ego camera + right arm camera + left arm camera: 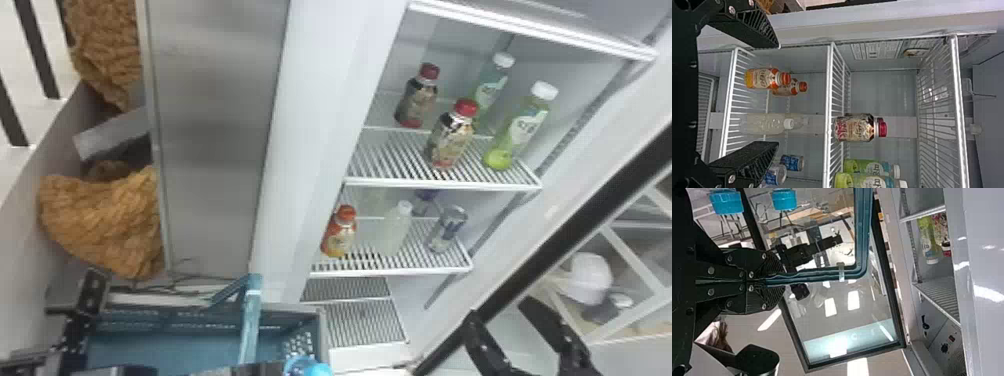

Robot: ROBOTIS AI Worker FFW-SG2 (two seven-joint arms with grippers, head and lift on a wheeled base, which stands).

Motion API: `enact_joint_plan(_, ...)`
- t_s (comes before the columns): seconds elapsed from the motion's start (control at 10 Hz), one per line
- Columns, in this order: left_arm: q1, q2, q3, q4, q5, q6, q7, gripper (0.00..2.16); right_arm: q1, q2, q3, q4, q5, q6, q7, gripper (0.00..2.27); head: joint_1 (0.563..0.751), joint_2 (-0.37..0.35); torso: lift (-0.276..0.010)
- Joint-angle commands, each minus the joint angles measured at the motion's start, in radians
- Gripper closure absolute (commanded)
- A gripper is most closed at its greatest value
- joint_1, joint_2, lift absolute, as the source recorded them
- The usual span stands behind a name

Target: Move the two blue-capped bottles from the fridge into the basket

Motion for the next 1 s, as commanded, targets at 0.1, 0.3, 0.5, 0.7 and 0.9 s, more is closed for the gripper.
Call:
enact_joint_plan(0.1, -0.002, 0.000, -0.002, 0.001, -0.001, 0.001, 0.000, 1.21, -0.008, 0.001, 0.000, 0.003, 0.002, 0.000, 0.000, 0.13, 0.695, -0.350, -0.076)
enact_joint_plan(0.3, -0.002, -0.001, -0.004, -0.002, 0.001, 0.001, 0.000, 1.21, -0.013, 0.001, 0.000, 0.006, 0.002, 0.000, 0.000, 0.13, 0.695, -0.350, -0.076)
enact_joint_plan(0.5, -0.005, -0.005, -0.004, 0.001, 0.001, 0.001, 0.000, 1.21, -0.018, 0.001, 0.002, 0.006, 0.002, 0.000, 0.000, 0.13, 0.695, -0.350, -0.076)
enact_joint_plan(0.7, -0.005, -0.009, 0.004, 0.001, 0.001, 0.001, 0.000, 1.21, -0.030, 0.001, 0.002, 0.008, 0.004, 0.000, 0.000, 0.13, 0.695, -0.350, -0.076)
enact_joint_plan(0.9, -0.005, -0.009, 0.000, -0.002, 0.003, 0.001, 0.000, 1.21, -0.037, 0.001, 0.004, 0.013, 0.004, 0.000, 0.000, 0.13, 0.695, -0.350, -0.076)
